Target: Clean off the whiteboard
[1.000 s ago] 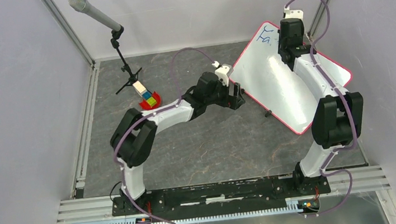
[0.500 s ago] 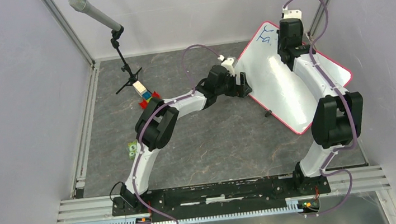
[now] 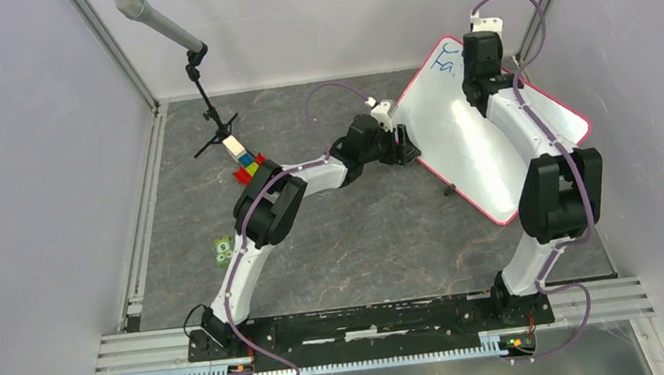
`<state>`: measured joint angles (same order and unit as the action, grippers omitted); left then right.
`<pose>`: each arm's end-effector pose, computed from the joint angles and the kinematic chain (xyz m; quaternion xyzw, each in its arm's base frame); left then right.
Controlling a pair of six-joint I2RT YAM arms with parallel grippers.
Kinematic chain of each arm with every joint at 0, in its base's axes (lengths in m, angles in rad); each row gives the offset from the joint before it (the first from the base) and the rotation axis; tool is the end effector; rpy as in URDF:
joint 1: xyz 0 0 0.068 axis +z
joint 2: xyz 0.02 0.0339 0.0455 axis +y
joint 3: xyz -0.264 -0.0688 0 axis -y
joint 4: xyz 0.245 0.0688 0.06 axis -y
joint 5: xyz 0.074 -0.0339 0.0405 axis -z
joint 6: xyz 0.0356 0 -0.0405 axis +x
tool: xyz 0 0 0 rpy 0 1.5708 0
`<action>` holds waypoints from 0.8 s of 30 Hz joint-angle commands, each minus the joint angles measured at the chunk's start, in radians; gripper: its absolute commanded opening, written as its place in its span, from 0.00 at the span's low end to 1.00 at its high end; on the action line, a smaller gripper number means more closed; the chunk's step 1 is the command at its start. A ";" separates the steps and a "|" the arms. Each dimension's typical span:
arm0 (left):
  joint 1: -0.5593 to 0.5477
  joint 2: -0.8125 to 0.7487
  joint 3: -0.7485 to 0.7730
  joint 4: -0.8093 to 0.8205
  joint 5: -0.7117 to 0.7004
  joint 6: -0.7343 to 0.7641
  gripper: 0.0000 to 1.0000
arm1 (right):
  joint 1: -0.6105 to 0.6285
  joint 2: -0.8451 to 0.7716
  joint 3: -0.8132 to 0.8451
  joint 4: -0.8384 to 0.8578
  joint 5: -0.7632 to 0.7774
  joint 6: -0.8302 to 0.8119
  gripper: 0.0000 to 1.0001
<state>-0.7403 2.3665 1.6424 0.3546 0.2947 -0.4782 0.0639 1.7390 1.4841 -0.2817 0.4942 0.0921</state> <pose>0.3863 -0.3669 0.1419 0.1889 0.7982 -0.4192 0.3892 0.4072 0.0091 0.3162 0.1328 0.8411 -0.1746 0.4945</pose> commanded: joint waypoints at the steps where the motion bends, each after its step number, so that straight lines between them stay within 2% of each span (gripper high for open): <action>1: -0.024 0.016 0.003 0.085 0.025 -0.018 0.65 | 0.017 0.052 0.093 0.005 0.047 0.011 0.26; 6: -0.025 0.025 0.029 0.026 -0.002 -0.001 0.63 | 0.036 0.121 0.197 -0.039 0.061 -0.002 0.31; 11: -0.024 0.064 0.099 -0.040 0.018 -0.006 0.51 | 0.043 0.126 0.186 -0.030 0.072 -0.009 0.48; 15: -0.024 0.063 0.093 -0.037 0.012 -0.007 0.44 | 0.049 0.110 0.156 -0.027 0.091 -0.023 0.59; 20: -0.023 0.066 0.100 -0.043 0.014 -0.007 0.38 | 0.056 0.099 0.140 -0.014 0.141 -0.040 0.48; 22: -0.022 0.067 0.102 -0.045 0.014 -0.007 0.37 | 0.056 0.099 0.143 -0.007 0.158 -0.046 0.48; 24: -0.024 0.067 0.102 -0.045 0.014 -0.007 0.36 | 0.057 0.101 0.149 -0.007 0.160 -0.048 0.52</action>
<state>-0.7410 2.4126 1.7042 0.3119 0.2691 -0.4767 0.1162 1.8656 1.6264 -0.3214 0.6041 0.0631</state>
